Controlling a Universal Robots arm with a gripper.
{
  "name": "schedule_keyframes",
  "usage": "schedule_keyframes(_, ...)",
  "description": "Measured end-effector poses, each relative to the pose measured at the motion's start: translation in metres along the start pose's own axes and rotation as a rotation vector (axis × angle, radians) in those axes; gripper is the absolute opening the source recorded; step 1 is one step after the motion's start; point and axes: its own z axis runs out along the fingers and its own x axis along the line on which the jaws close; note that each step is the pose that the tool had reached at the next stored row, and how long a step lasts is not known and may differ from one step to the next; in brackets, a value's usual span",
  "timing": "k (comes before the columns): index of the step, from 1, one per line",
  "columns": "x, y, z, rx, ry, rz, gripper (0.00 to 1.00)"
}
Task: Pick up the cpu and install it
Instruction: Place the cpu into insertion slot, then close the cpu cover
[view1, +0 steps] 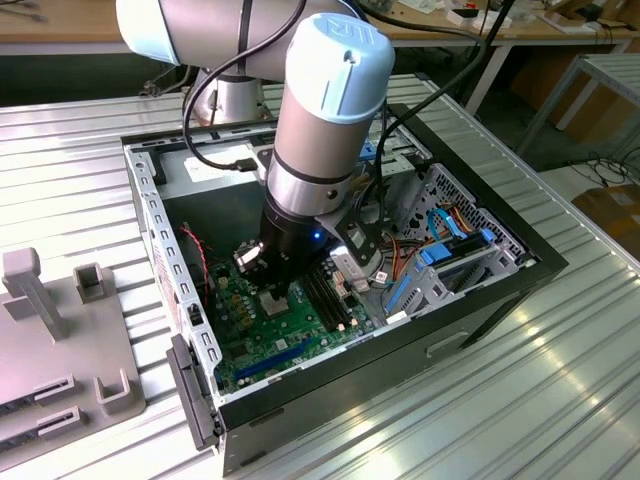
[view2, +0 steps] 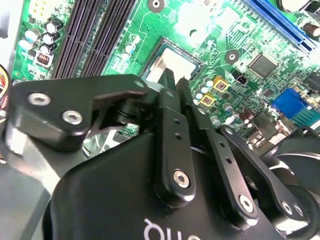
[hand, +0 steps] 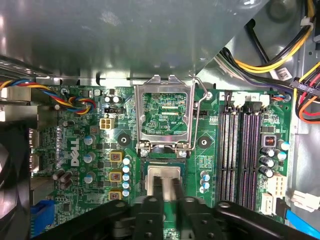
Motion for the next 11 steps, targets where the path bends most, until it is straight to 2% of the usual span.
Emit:
schedule_keyframes(1, 0.0, 0.0, -0.0003, 0.0, 0.0001, 0.0, 0.16)
schedule_keyframes(2, 0.0, 0.0, -0.0005, -0.0003, 0.0004, 0.0, 0.11)
schedule_keyframes(7, 0.0, 0.0, -0.0006, -0.0005, 0.001, 0.0, 0.11)
schedule_keyframes(9, 0.0, 0.0, -0.0006, -0.0021, 0.0037, 0.0, 0.11)
schedule_keyframes(11, 0.0, 0.0, -0.0006, -0.0023, 0.0039, 0.0, 0.11)
